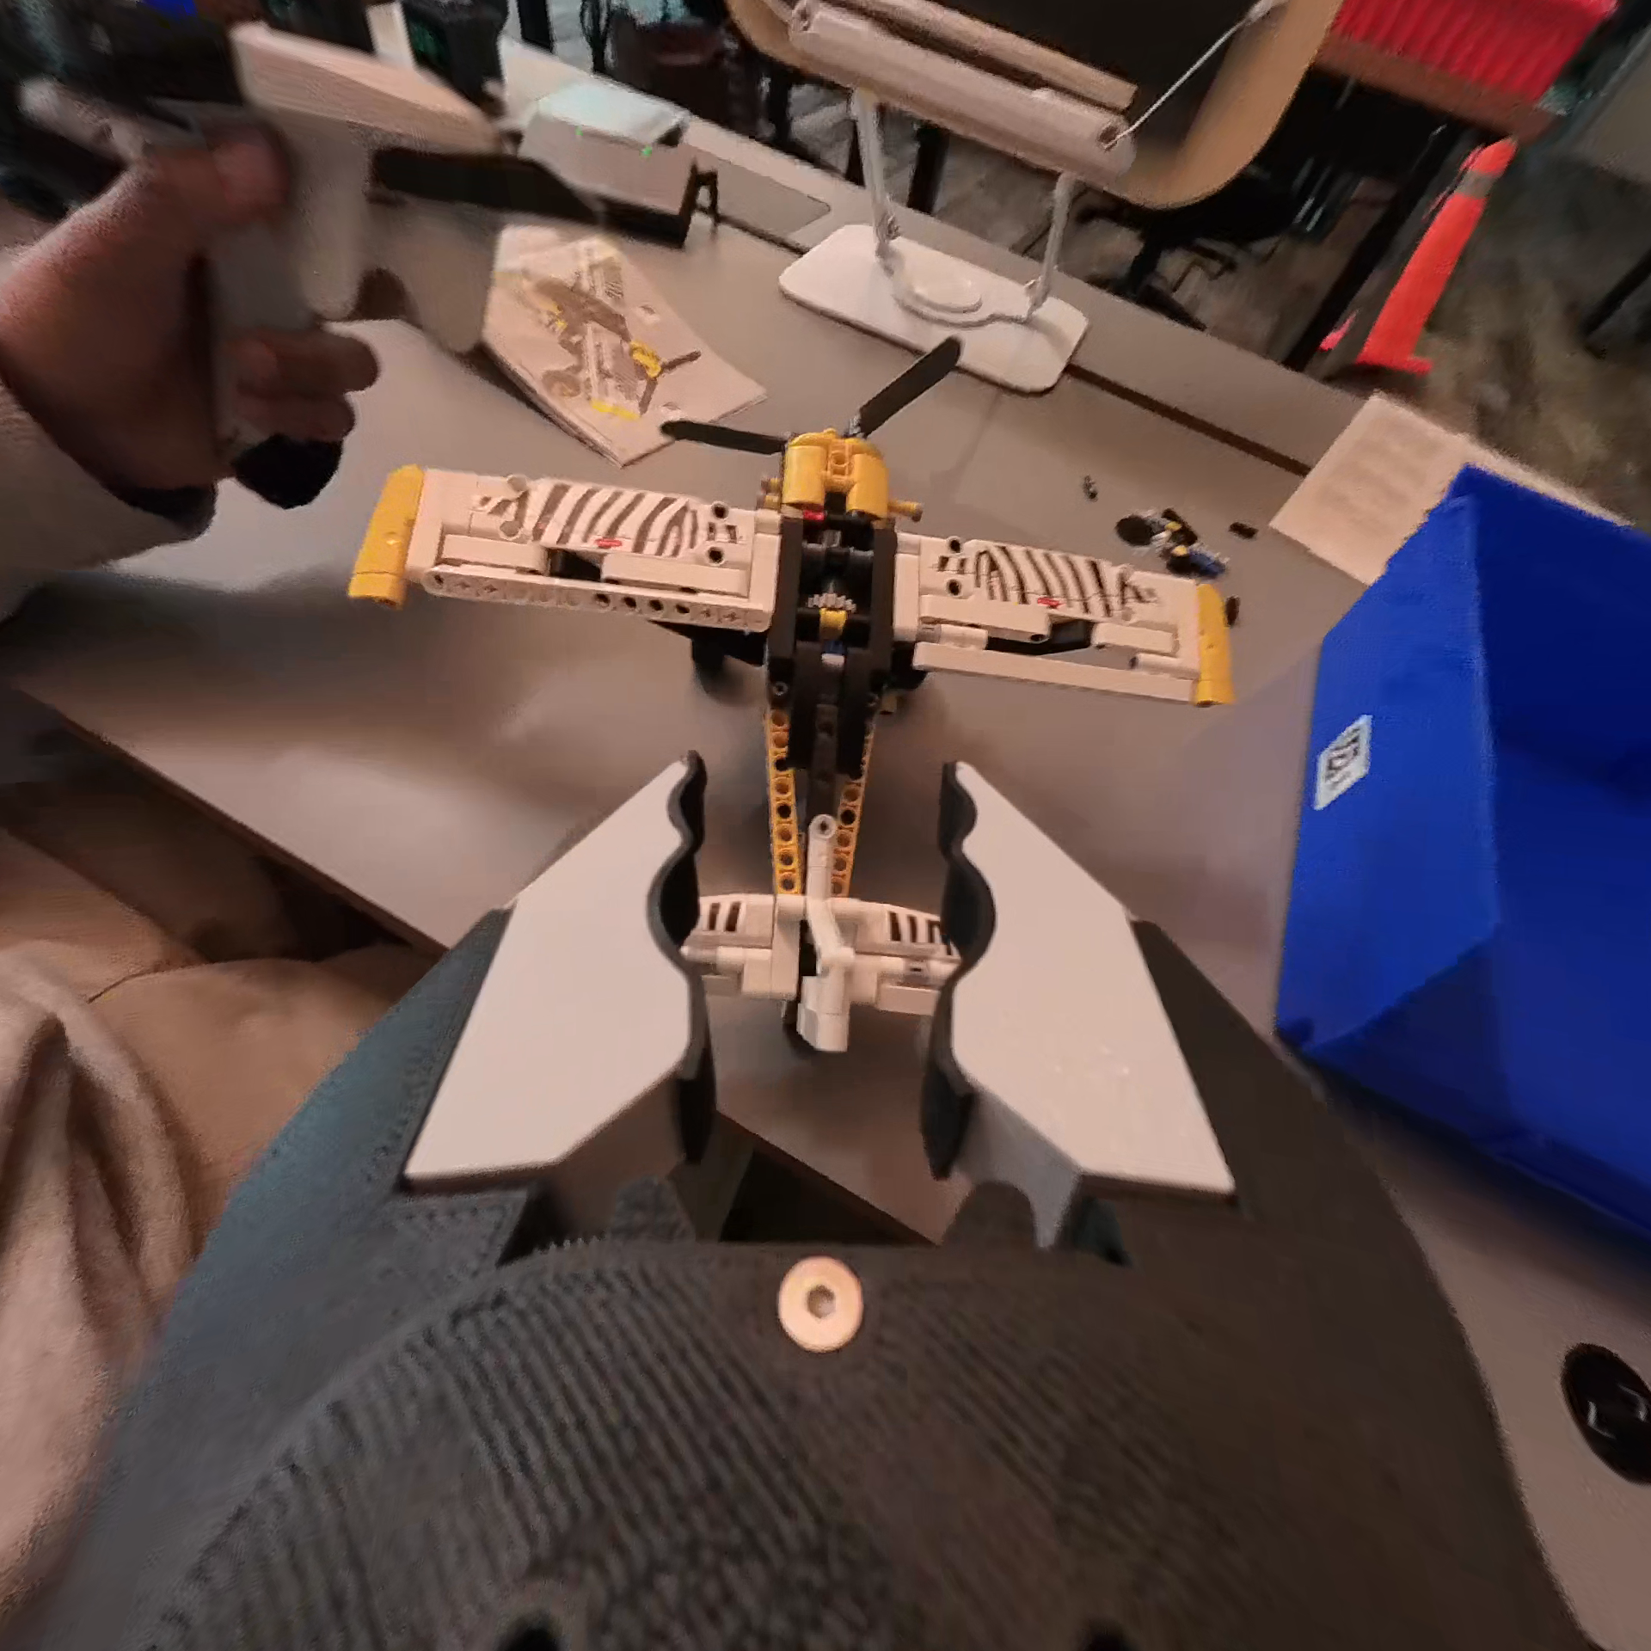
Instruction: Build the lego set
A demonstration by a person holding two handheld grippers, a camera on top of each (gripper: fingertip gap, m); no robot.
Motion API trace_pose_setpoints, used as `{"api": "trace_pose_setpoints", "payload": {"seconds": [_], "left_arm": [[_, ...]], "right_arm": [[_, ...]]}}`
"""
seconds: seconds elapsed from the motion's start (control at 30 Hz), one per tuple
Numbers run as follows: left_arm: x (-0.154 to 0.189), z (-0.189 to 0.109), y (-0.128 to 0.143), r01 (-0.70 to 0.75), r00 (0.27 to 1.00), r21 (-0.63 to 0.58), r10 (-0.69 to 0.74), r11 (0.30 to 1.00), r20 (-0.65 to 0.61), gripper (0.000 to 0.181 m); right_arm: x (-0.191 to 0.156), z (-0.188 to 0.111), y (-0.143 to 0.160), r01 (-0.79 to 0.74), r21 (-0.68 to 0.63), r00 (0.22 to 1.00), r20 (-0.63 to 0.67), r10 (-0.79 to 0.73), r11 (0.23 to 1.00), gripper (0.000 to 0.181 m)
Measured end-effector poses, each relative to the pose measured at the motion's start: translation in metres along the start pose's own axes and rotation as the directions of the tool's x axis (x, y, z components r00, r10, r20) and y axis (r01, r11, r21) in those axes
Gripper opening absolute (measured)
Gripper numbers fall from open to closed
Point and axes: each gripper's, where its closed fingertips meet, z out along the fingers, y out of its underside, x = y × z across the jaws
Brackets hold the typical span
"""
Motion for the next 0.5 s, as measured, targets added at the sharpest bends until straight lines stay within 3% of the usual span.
{"api": "trace_pose_setpoints", "payload": {"seconds": [0.13, 0.23, 0.3, 0.4, 0.43, 0.5], "left_arm": [[0.011, -0.021, 0.032, -0.146, 0.988, -0.034, 0.148, 0.989, 0.041, 0.057], [0.038, -0.026, 0.059, -0.152, 0.988, -0.1, 0.146, 0.983, -0.059, 0.058], [0.053, -0.024, 0.069, -0.155, 0.982, -0.13, 0.139, 0.979, -0.125, 0.054], [0.039, -0.016, 0.095, -0.066, 0.997, -0.261, 0.056, 0.963, -0.049, 0.054], [0.03, -0.013, 0.101, -0.023, 1.0, -0.28, 0.026, 0.96, 0.008, 0.045], [0.035, -0.007, 0.103, 0.061, 0.998, -0.279, -0.068, 0.958, -0.015, 0.04]], "right_arm": [[-0.011, -0.015, -0.014, -0.123, 0.153, 0.992, 0.041, 0.118, 0.981, 0.041], [-0.061, -0.011, -0.041, -0.21, 0.313, 0.969, 0.191, 0.155, 0.926, 0.038], [-0.093, 0.005, -0.042, -0.23, 0.312, 0.956, 0.25, 0.154, 0.922, 0.038], [-0.104, 0.035, -0.025, -0.02, 0.222, 0.991, 0.135, -0.01, 0.975, 0.034], [-0.105, 0.041, -0.026, 0.073, 0.216, 0.99, 0.103, -0.097, 0.974, 0.033], [-0.107, 0.049, -0.028, 0.286, 0.188, 0.952, 0.059, -0.301, 0.94, 0.031]]}}
